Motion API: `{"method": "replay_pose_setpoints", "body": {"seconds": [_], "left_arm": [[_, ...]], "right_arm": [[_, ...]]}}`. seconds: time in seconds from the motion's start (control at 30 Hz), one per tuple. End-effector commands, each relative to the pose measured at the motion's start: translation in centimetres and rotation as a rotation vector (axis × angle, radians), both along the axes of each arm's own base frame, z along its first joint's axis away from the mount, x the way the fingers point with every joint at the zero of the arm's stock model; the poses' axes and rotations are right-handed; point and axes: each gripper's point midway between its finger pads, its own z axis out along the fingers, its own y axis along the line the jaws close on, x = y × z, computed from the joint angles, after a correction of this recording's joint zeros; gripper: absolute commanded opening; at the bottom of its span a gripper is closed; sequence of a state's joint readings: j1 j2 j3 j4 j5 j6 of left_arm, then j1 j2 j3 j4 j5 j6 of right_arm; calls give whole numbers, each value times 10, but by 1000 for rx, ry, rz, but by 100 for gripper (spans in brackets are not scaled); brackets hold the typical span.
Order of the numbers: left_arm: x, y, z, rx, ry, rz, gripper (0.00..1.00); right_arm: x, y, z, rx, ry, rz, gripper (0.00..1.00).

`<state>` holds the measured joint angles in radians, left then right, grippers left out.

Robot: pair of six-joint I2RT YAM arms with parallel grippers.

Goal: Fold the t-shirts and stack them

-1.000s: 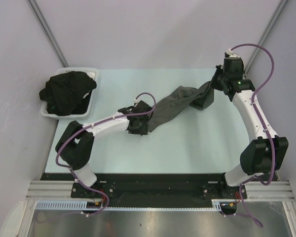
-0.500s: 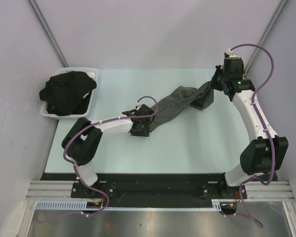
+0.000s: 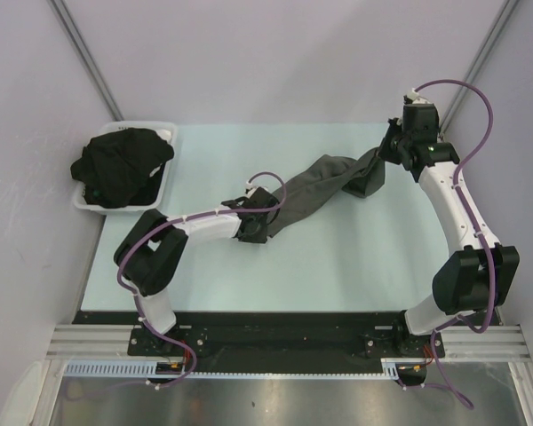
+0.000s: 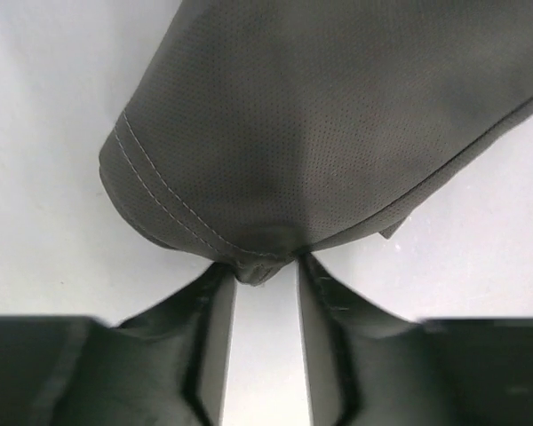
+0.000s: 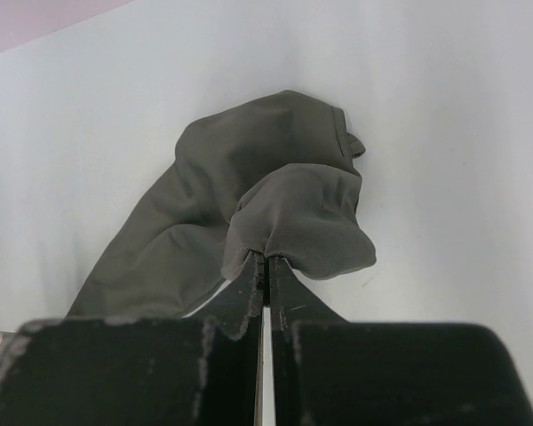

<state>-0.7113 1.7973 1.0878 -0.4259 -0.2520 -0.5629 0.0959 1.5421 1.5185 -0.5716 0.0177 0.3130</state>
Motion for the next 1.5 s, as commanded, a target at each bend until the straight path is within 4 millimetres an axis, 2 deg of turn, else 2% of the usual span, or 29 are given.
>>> {"method": "replay_pose_setpoints", "body": {"seconds": [0.0,0.1,0.13,0.3,0.4,0.43,0.5,0.53,0.6,0.63,0.7,0.73,0.77,0.8,0.83,0.87,0.9,0.93,0.97,1.0,1.07,1.1,1.13,1.17,1.23,1.3,1.37,1.4,1.47], "left_arm": [[0,-2,-8,6,-4,-18,25],[-1,3,-10,26,-6,-9,3],[0,4,-8,30,-10,-4,0],[9,11,7,75,-57,-8,0],[30,12,48,107,-156,-29,0],[48,4,82,88,-237,-25,0],[71,12,123,124,-338,-16,0],[90,6,166,79,-427,5,0],[115,20,207,65,-505,54,0],[132,21,248,20,-580,88,0],[155,46,282,18,-634,157,0],[170,49,315,-14,-697,188,0],[181,66,327,-8,-718,229,0],[190,73,338,-17,-742,258,0],[205,77,352,-40,-775,290,0],[215,92,356,-45,-784,334,0],[224,94,359,-80,-792,369,0],[238,96,359,-97,-805,395,0],[247,103,362,-117,-821,422,0],[259,97,352,-151,-811,427,0],[274,96,365,-211,-851,440,0],[285,92,353,-229,-836,444,0],[290,90,364,-270,-859,435,0],[294,89,363,-288,-857,444,0],[303,88,358,-319,-853,429,0],[306,92,363,-334,-873,435,0],[308,98,372,-346,-899,433,0],[306,103,382,-348,-922,438,0],[302,111,402,-345,-978,448,0]], "right_arm": [[1,0,6,3,-17,4,0],[2,0,4,1,-14,6,0],[3,0,4,1,-15,5,0],[4,-5,8,-19,-31,-5,0],[5,-15,24,-69,-69,-35,0],[6,-20,28,-92,-79,-41,0],[9,-33,43,-137,-103,-89,0],[13,-40,63,-147,-145,-115,0],[19,-51,72,-182,-148,-148,0],[24,-56,93,-182,-190,-165,0],[35,-66,95,-212,-183,-190,0],[40,-70,111,-216,-218,-203,0],[43,-76,117,-221,-228,-222,0],[56,-78,108,-234,-211,-221,0],[62,-81,112,-238,-223,-226,0],[71,-84,132,-242,-280,-243,0],[84,-85,125,-259,-275,-235,0],[93,-85,130,-260,-296,-239,0],[101,-86,149,-260,-358,-254,0],[117,-86,140,-267,-356,-248,0],[133,-85,145,-268,-390,-243,0],[139,-84,163,-260,-440,-246,0],[150,-82,155,-256,-440,-235,0],[156,-81,161,-245,-473,-235,0],[164,-80,171,-235,-525,-222,0],[164,-80,189,-221,-575,-214,0],[162,-75,210,-208,-642,-192,0],[159,-85,223,-210,-676,-201,0],[154,-89,243,-204,-733,-191,0]]}}
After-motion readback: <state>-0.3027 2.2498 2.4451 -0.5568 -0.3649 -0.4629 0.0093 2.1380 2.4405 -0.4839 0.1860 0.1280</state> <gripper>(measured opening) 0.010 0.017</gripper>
